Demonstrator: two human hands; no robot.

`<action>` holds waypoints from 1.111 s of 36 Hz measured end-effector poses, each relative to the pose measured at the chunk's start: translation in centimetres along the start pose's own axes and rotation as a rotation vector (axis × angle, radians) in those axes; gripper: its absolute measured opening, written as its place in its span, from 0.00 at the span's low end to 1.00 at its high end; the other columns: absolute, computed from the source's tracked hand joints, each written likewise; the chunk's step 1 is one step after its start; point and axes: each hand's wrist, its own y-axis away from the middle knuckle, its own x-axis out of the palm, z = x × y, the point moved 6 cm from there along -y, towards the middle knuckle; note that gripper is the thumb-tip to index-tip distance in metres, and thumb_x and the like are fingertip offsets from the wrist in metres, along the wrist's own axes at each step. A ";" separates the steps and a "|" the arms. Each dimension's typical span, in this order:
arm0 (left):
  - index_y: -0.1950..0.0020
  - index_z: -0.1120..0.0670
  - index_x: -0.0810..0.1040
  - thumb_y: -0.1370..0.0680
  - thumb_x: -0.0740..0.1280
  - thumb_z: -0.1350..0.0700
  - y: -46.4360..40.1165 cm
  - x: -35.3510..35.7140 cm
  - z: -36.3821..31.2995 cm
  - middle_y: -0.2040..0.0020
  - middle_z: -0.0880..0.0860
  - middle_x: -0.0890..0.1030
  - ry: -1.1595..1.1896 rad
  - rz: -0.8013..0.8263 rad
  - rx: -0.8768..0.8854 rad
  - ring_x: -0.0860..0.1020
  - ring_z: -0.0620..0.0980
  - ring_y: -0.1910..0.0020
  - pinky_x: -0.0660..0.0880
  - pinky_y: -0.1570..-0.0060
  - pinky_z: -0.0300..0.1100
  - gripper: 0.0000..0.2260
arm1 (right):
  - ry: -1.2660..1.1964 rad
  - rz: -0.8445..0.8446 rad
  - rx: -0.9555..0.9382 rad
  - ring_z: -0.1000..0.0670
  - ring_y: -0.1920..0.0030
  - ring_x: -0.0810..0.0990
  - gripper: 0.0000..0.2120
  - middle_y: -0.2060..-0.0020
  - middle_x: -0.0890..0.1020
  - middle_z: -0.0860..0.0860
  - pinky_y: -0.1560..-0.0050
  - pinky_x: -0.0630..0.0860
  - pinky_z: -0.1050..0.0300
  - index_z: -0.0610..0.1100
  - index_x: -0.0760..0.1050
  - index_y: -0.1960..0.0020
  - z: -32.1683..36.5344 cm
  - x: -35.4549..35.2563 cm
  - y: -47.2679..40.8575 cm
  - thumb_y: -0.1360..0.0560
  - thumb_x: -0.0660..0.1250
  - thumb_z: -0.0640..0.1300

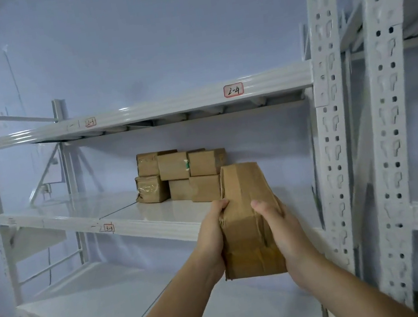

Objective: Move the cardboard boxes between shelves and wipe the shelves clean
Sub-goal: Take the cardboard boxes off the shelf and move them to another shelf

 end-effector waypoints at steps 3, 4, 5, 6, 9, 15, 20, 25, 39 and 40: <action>0.40 0.52 0.82 0.21 0.65 0.40 -3.8 0.1 0.4 0.53 0.57 0.87 0.004 0.032 -0.009 0.85 0.59 0.50 0.82 0.51 0.53 0.19 | 0.020 -0.029 0.010 0.47 0.49 0.85 0.13 0.48 0.84 0.51 0.46 0.83 0.40 0.62 0.76 0.41 -1.2 -0.1 -3.2 0.25 0.69 0.62; 0.41 0.52 0.82 0.21 0.65 0.40 -5.0 0.1 0.4 0.54 0.57 0.87 0.009 0.041 -0.011 0.85 0.59 0.50 0.82 0.52 0.52 0.19 | 0.029 -0.035 0.006 0.47 0.49 0.85 0.14 0.47 0.84 0.51 0.46 0.83 0.39 0.62 0.75 0.41 -1.5 -0.1 -4.2 0.25 0.69 0.62; 0.40 0.52 0.82 0.21 0.65 0.40 -6.3 -0.1 0.2 0.54 0.57 0.87 0.015 0.049 -0.012 0.85 0.59 0.51 0.82 0.54 0.51 0.19 | 0.034 -0.039 0.002 0.47 0.49 0.86 0.15 0.47 0.85 0.51 0.46 0.83 0.40 0.63 0.75 0.41 -1.8 0.1 -5.3 0.25 0.70 0.63; 0.39 0.52 0.82 0.21 0.65 0.40 -7.6 -0.2 0.1 0.53 0.58 0.87 0.025 0.059 -0.015 0.86 0.59 0.51 0.82 0.55 0.51 0.19 | 0.037 -0.041 -0.002 0.48 0.49 0.86 0.17 0.48 0.85 0.52 0.46 0.83 0.40 0.63 0.76 0.40 -1.9 0.3 -6.4 0.27 0.70 0.64; 0.37 0.52 0.81 0.22 0.66 0.40 -11.1 -0.7 -0.4 0.51 0.60 0.87 0.041 0.087 -0.029 0.85 0.60 0.51 0.83 0.59 0.50 0.20 | 0.033 -0.047 0.029 0.48 0.50 0.86 0.27 0.48 0.86 0.52 0.46 0.84 0.40 0.60 0.77 0.37 -2.4 1.1 -9.8 0.34 0.70 0.68; 0.37 0.53 0.82 0.23 0.68 0.39 -17.8 -1.7 -0.9 0.51 0.61 0.87 0.036 0.109 -0.073 0.85 0.61 0.52 0.82 0.62 0.52 0.23 | 0.011 -0.126 0.120 0.42 0.46 0.85 0.38 0.46 0.86 0.48 0.40 0.80 0.37 0.56 0.78 0.38 -3.9 2.5 -16.5 0.44 0.70 0.73; 0.40 0.54 0.83 0.24 0.69 0.39 -22.2 -2.0 -1.0 0.48 0.62 0.86 0.001 0.150 -0.088 0.85 0.62 0.50 0.83 0.58 0.53 0.22 | 0.016 -0.212 0.115 0.42 0.44 0.84 0.38 0.46 0.86 0.48 0.38 0.79 0.39 0.54 0.80 0.38 -5.2 2.7 -19.8 0.42 0.69 0.74; 0.29 0.53 0.73 0.38 0.77 0.32 -26.4 -2.7 -0.5 0.41 0.62 0.82 0.010 0.135 -0.110 0.83 0.63 0.46 0.83 0.54 0.60 0.43 | 0.059 -0.300 0.120 0.42 0.44 0.83 0.40 0.45 0.85 0.47 0.37 0.78 0.39 0.54 0.80 0.38 -6.3 2.8 -22.9 0.43 0.66 0.76; 0.37 0.52 0.75 0.22 0.63 0.34 -29.9 -4.7 -2.5 0.45 0.56 0.82 -0.232 0.165 0.013 0.80 0.56 0.46 0.77 0.38 0.54 0.24 | 0.227 -0.305 0.179 0.42 0.43 0.80 0.44 0.43 0.82 0.46 0.36 0.77 0.41 0.54 0.74 0.34 -6.4 5.3 -26.6 0.42 0.58 0.77; 0.37 0.52 0.75 0.21 0.63 0.34 -30.0 -4.8 -2.5 0.45 0.56 0.82 -0.230 0.172 0.016 0.80 0.56 0.46 0.77 0.38 0.55 0.24 | 0.226 -0.299 0.184 0.42 0.43 0.81 0.44 0.44 0.82 0.46 0.37 0.77 0.41 0.55 0.75 0.34 -6.7 5.2 -27.1 0.43 0.58 0.77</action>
